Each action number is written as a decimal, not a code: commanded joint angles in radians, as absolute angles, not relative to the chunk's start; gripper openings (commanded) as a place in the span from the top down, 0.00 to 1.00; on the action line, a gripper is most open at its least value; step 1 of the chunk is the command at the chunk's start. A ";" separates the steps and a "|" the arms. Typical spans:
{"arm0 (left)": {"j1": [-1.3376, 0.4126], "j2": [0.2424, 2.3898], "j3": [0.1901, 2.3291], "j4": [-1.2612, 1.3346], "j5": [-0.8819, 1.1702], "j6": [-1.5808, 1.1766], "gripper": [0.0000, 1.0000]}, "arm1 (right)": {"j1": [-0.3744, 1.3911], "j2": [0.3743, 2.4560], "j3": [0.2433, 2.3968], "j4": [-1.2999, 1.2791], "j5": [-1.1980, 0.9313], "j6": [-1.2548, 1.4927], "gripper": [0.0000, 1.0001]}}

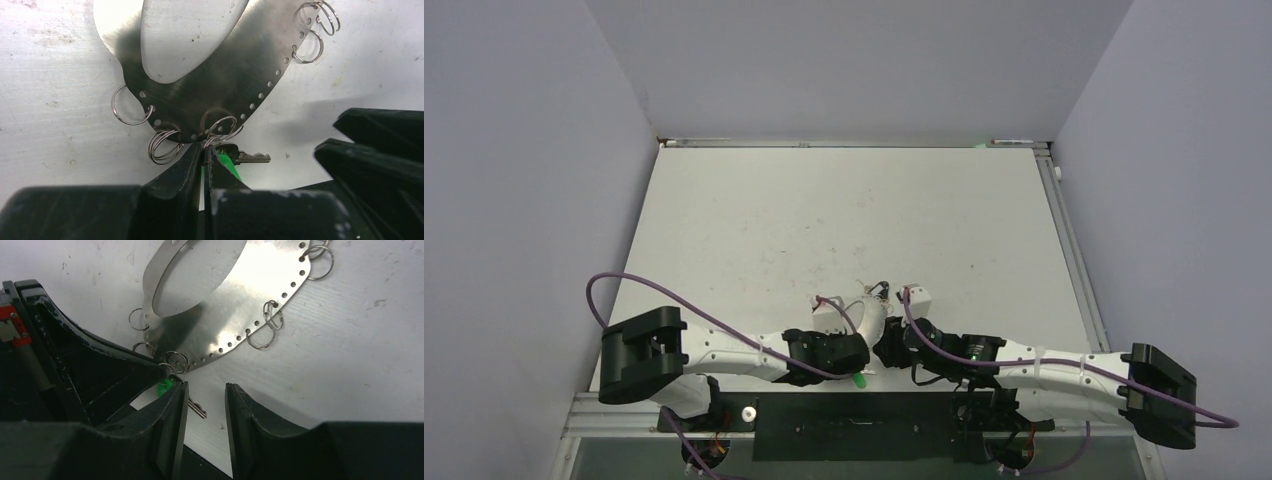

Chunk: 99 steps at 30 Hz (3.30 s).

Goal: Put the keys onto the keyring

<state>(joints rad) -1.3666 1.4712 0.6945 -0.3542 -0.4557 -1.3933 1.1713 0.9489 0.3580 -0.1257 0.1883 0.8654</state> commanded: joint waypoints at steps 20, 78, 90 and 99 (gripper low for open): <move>-1.318 1.390 0.508 -0.163 -0.397 -1.342 1.00 | 1.259 1.324 0.511 0.065 0.251 0.903 0.67; -1.239 1.321 0.517 -0.111 -0.267 -1.019 1.00 | 1.323 1.477 0.749 -0.280 0.459 0.475 0.95; -1.201 1.352 0.458 0.040 -0.178 -1.080 1.00 | 1.285 1.254 0.631 -0.234 0.419 0.888 0.58; -1.213 1.348 0.445 0.084 -0.145 -1.102 1.00 | 1.293 1.145 0.466 -0.126 0.372 1.018 0.61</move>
<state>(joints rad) -1.2034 1.3460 0.4507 0.0677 -0.1749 -1.1042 1.2842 1.1797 0.4793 -0.1913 0.3782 0.9470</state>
